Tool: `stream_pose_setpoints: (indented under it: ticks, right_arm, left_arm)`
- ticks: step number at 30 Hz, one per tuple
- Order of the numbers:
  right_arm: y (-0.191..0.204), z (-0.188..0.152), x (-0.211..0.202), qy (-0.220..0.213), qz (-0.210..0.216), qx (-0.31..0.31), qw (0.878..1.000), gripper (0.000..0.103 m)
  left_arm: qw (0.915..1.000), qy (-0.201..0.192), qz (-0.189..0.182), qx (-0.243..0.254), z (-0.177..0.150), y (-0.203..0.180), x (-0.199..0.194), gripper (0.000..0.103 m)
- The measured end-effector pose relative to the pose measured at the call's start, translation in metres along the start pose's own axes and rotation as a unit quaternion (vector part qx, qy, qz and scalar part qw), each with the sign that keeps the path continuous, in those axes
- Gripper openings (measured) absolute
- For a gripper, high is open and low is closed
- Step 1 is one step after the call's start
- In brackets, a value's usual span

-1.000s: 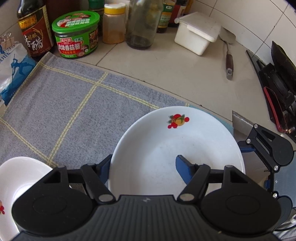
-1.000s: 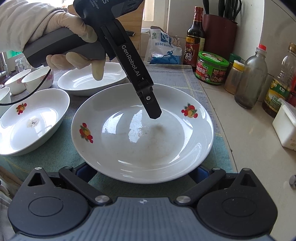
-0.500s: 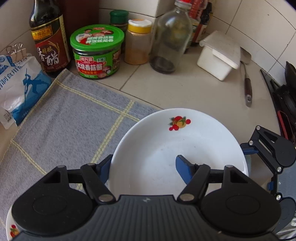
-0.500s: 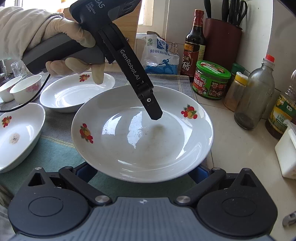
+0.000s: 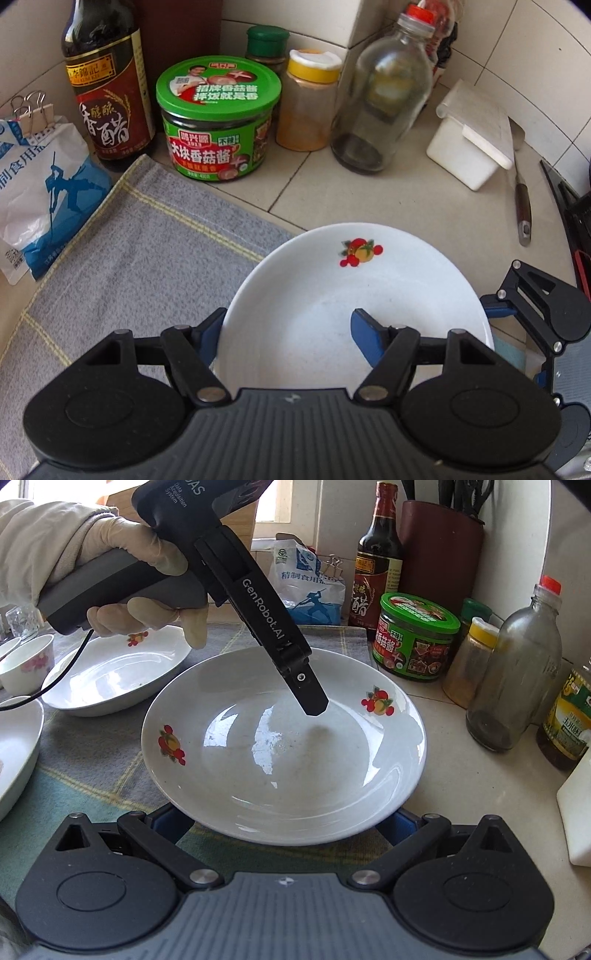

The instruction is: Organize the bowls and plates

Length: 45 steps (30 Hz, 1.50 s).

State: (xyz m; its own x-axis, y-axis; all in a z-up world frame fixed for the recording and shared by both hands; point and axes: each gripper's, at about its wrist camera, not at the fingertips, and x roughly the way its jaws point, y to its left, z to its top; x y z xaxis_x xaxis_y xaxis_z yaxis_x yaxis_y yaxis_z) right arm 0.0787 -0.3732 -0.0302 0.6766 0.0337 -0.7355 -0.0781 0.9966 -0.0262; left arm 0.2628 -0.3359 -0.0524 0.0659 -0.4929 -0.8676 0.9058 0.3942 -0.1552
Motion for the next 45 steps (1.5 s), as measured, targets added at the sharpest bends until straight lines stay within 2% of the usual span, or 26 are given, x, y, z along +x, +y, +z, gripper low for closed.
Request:
stream_pose_setpoints:
  ticks: [14, 19, 25, 28, 31, 36, 45]
  right_arm:
    - [-0.003, 0.002, 0.007, 0.013, -0.013, 0.005, 1.000, 0.103]
    - [0.000, 0.003, 0.000, 0.019, -0.020, 0.021, 0.999, 0.103]
    - [0.002, -0.002, -0.010, 0.026, -0.020, 0.044, 0.999, 0.103]
    - [0.009, -0.006, -0.016, 0.032, -0.024, 0.036, 0.999, 0.103]
    - [0.019, -0.011, -0.028, 0.025, -0.023, 0.035, 0.999, 0.103]
    - [0.044, -0.022, -0.046, 0.003, -0.024, 0.032, 0.999, 0.103]
    - [0.095, -0.020, -0.065, -0.009, -0.026, 0.020, 0.999, 0.103]
  left_arm:
    - [0.9998, -0.012, 0.013, -0.005, 0.005, 0.001, 0.008, 0.073]
    - [0.9986, -0.044, 0.027, -0.006, 0.000, -0.005, -0.015, 0.078]
    - [0.9936, -0.101, 0.049, -0.011, -0.016, -0.020, -0.062, 0.085]
    - [0.9884, -0.132, 0.076, -0.005, -0.031, -0.032, -0.089, 0.087]
    - [0.9806, -0.157, 0.118, -0.004, -0.052, -0.046, -0.114, 0.088]
    - [0.9657, -0.178, 0.188, -0.016, -0.096, -0.067, -0.147, 0.089]
    - [0.9459, -0.194, 0.231, -0.121, -0.193, -0.078, -0.193, 0.092]
